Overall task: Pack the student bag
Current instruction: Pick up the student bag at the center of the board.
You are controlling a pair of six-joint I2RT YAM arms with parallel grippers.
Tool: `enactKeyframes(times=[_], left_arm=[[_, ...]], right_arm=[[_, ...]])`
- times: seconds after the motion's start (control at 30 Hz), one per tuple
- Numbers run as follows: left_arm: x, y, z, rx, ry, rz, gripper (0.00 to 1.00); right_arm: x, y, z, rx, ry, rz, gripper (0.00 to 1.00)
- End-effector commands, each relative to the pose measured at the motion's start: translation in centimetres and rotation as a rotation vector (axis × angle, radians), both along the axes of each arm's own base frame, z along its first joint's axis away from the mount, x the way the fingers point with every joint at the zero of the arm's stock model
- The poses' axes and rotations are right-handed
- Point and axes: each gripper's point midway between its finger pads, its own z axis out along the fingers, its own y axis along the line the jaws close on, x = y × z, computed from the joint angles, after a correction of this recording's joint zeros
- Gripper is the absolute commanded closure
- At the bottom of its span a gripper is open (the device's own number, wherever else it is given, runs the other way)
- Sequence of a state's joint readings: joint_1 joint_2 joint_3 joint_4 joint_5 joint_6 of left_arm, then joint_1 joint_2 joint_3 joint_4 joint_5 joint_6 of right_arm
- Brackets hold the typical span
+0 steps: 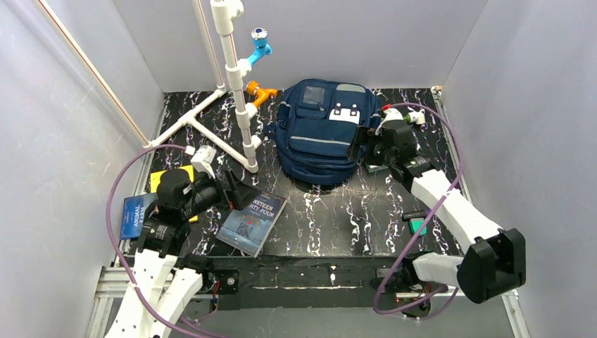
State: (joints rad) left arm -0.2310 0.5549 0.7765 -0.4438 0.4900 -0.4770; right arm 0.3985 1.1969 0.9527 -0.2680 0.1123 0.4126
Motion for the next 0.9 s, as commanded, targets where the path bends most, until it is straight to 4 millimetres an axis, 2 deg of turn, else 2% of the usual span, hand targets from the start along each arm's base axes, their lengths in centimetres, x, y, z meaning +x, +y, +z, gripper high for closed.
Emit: enactKeyframes(times=[0.0,0.1,0.13,0.23,0.6,0.7,0.87], left_arm=[[-1.9,-2.3,0.2,-0.107,0.069,-0.154,0.01],[-2.3,-2.9,0.4,-0.126,0.082,-0.18,0.01],[-2.5,-3.2,0.4,-0.128,0.085,-0.189,0.01],[-3.0,-3.6,0.1,-0.128,0.093,-0.207,0.01],[-4.3,-6.1,-1.8,-0.084,0.123,-0.261,0.01],[-4.8,-7.0,-2.2,-0.048,0.118,-0.29,0.01],[-4.7,-7.5,-2.5,0.004,0.116,-0.292,0.01]], right_arm=[[0.9,3.8,-0.3,0.185,0.041,0.123,0.0],[2.0,2.9,-2.4,0.247,0.12,0.117,0.0],[2.3,2.7,-2.9,0.286,0.137,0.116,0.03],[2.6,3.0,-3.9,0.392,0.171,0.14,0.05],[2.1,4.9,-8.0,0.554,0.3,0.141,0.07],[2.0,5.0,-9.2,0.566,0.331,0.126,0.1],[2.3,5.1,-10.1,0.58,0.362,0.105,0.15]])
